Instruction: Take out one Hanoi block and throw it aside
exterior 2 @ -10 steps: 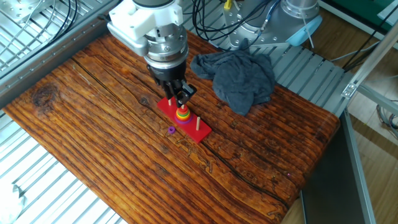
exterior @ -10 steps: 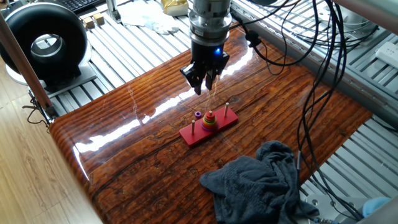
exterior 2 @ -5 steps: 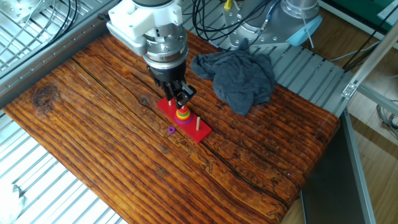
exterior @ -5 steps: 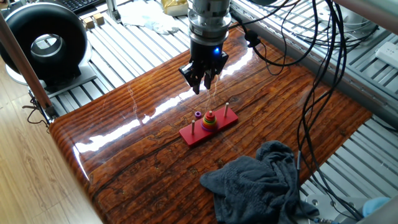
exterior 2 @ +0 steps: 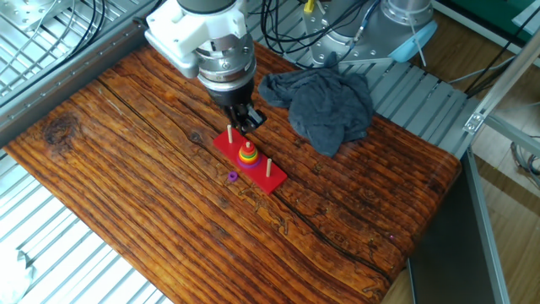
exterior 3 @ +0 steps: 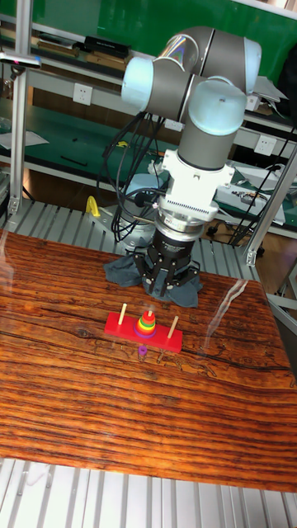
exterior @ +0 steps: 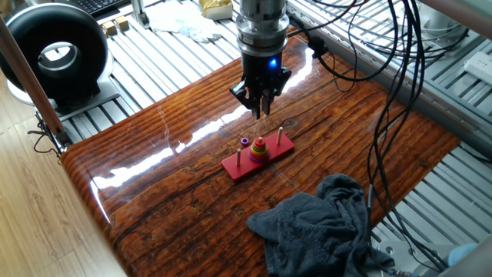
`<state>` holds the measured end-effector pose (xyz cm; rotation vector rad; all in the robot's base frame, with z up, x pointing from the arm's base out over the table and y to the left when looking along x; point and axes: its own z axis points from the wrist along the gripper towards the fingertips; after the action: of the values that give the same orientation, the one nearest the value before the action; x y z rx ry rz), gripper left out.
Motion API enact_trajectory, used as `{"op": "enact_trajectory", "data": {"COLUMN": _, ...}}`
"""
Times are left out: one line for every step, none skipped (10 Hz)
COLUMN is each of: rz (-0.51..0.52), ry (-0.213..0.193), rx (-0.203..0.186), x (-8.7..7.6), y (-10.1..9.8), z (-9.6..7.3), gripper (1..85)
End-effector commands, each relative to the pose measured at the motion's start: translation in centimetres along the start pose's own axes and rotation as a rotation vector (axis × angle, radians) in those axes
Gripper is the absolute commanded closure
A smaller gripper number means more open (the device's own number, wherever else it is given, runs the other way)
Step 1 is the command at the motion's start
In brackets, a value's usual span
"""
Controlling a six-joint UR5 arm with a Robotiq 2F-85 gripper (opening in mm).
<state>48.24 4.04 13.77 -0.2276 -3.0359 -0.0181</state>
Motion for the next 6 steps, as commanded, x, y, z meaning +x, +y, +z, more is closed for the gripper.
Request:
{"op": "enact_trajectory", "data": {"rz": -0.008, "ry": -0.028, "rx": 0.017, "x": -0.7, "y": -0.5, "z": -0.2, "gripper": 56.3}}
{"op": "enact_trajectory", "data": {"rz": -0.013, "ry": -0.031, "rx": 0.032, "x": -0.8, "y": -0.9, "z": -0.2, "gripper": 56.3}}
{"op": "enact_trajectory", "data": {"rz": -0.014, "ry": -0.025, "rx": 0.035, "x": -0.7, "y": -1.0, "z": -0.1, "gripper": 56.0}}
{"op": "enact_trajectory", "data": {"rz": -0.002, "ry": 0.002, "rx": 0.014, "x": -0.3, "y": -0.2, "z": 0.4, "gripper": 56.0}}
{"op": "enact_trajectory", "data": {"rz": 0.007, "ry": 0.008, "rx": -0.021, "x": -0.3, "y": 0.9, "z": 1.2, "gripper": 56.0}}
{"op": "enact_trajectory", "data": {"rz": 0.027, "ry": 0.012, "rx": -0.055, "x": -0.3, "y": 1.9, "z": 1.8, "gripper": 56.0}}
